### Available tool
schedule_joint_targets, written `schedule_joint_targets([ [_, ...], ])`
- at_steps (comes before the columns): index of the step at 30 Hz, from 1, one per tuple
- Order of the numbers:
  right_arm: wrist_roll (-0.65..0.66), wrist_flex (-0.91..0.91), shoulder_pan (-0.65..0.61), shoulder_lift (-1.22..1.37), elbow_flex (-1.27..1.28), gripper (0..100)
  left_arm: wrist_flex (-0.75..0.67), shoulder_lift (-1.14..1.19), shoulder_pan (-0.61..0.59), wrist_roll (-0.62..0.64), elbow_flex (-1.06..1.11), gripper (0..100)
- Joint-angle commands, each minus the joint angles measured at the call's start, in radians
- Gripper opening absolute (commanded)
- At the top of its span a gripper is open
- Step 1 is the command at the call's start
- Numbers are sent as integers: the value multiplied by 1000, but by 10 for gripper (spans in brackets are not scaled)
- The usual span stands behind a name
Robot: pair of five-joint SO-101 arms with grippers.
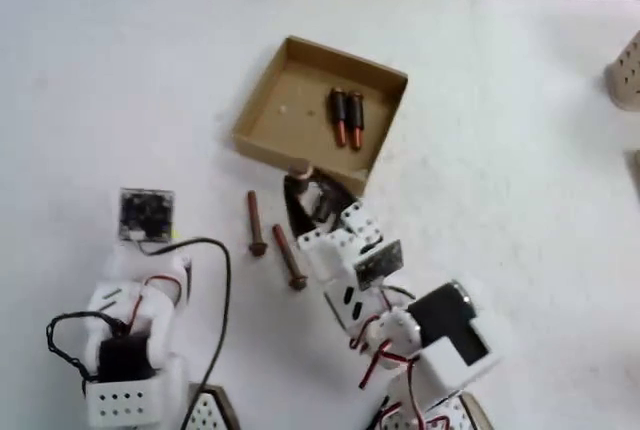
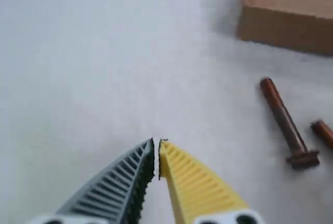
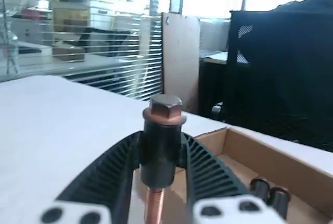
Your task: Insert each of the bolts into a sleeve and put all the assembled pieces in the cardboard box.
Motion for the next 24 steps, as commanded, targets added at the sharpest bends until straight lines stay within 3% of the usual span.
schedule_joint_targets([
  [1,-2,68,62,-128,-6,16,101,-4,35,-138,-2,57],
  [8,-2,447,74,-433,-17,16,114,-4,31,-233,-2,57],
  [16,-2,1139,97,-808,-203,17,117,-4,30,-236,-2,57],
  [20,-3,1399,101,-868,-342,17,133,-4,30,-236,-2,57],
  [24,-2,1547,116,-848,-479,17,133,-4,30,-236,-2,57],
])
